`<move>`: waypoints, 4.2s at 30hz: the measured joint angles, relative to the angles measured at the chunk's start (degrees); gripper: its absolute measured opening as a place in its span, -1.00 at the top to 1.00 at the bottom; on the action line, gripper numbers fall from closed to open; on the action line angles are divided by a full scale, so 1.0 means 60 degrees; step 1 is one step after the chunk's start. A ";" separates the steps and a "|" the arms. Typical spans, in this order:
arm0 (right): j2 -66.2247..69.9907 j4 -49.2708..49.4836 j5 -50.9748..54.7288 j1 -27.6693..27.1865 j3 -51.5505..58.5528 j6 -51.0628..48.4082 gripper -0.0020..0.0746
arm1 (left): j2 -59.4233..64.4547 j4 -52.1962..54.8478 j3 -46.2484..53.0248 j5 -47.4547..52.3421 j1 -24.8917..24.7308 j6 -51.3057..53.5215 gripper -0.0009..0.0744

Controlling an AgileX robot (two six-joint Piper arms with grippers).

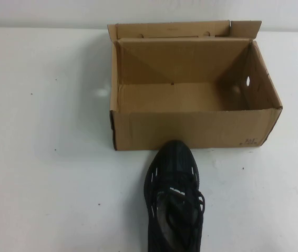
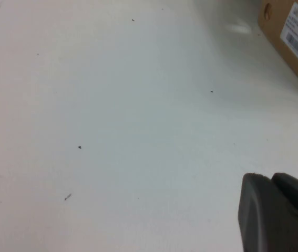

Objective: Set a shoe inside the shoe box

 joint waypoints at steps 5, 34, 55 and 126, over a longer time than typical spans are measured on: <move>0.0000 0.0000 0.0000 0.0000 0.0000 0.0000 0.99 | 0.0000 0.0000 0.0000 0.0000 0.0000 0.0000 0.98; 0.0000 0.0000 0.0000 0.0000 0.0000 0.0000 0.99 | 0.0000 0.0000 0.0000 0.0000 0.0000 0.0000 0.98; 0.0000 -0.0240 -0.4882 0.0000 0.0000 -0.0522 0.99 | 0.0000 -0.0063 0.0007 -0.5537 0.0000 -0.0001 0.98; 0.9156 0.6854 0.4554 0.0561 -0.7330 -0.8144 0.93 | 0.2234 -0.0556 -0.4132 0.3457 -0.0022 -0.1063 0.98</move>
